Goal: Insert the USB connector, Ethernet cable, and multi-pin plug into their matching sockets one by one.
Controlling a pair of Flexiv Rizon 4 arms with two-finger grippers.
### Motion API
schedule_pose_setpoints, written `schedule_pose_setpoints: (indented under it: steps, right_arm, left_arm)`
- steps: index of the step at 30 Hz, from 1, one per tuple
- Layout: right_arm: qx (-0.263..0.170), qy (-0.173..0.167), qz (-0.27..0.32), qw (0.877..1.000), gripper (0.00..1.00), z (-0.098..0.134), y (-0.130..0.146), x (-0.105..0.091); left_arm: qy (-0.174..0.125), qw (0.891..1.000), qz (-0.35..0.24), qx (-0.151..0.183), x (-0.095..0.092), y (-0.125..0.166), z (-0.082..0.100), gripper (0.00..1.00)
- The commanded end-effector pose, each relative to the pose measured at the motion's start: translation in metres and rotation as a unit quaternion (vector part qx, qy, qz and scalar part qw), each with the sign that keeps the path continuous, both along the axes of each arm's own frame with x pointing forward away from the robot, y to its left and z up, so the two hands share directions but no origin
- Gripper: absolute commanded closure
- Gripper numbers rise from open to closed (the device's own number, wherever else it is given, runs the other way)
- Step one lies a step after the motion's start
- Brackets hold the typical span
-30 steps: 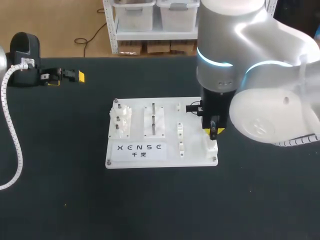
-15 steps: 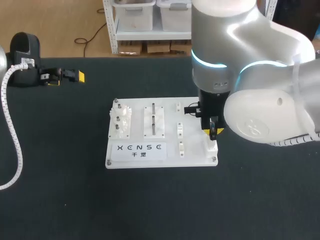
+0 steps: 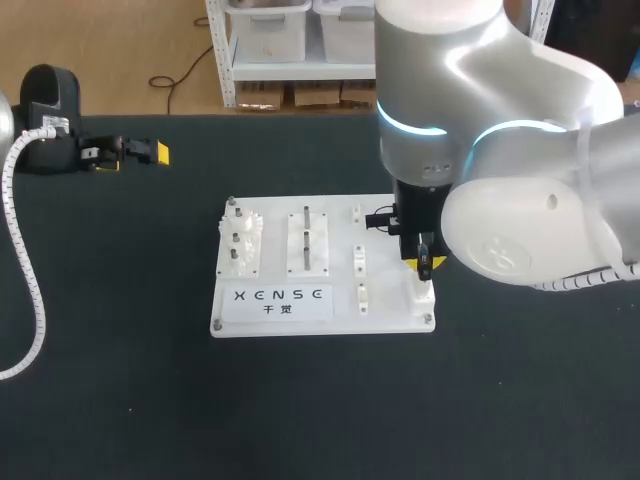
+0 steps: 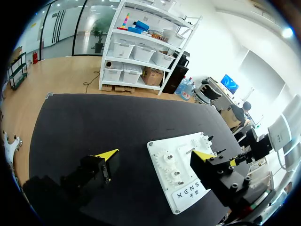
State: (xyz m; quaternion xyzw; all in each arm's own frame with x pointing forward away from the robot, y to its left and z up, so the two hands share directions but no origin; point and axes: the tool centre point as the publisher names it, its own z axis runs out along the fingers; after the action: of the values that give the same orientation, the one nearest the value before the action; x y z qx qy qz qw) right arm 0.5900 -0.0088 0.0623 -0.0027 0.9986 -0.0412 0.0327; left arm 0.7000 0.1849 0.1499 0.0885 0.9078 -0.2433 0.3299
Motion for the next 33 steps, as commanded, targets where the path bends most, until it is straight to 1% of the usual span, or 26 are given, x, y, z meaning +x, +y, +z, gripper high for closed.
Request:
schedule_pose_setpoints:
  steps: [1, 13, 27, 33]
  right_arm:
    - [0.001, -0.002, 0.0, 1.0, 1.0, -0.0078, 0.003, -0.0026]
    - [0.006, -0.01, 0.002, 1.0, 1.0, -0.0003, 0.0032, -0.0028]
    - [0.007, -0.009, -0.002, 1.0, 1.0, 0.0005, -0.0006, -0.0038]
    - [0.018, -0.006, -0.001, 1.0, 1.0, 0.0017, -0.0016, -0.004]
  left_arm:
    - [0.0, 1.0, 0.0, 0.0, 0.0, 0.0, 0.0, 0.0]
    - [0.0, 1.0, 0.0, 0.0, 0.0, 0.0, 0.0, 0.0]
    - [0.0, 1.0, 0.0, 0.0, 0.0, 0.0, 0.0, 0.0]
    - [0.0, 1.0, 0.0, 0.0, 0.0, 0.0, 0.0, 0.0]
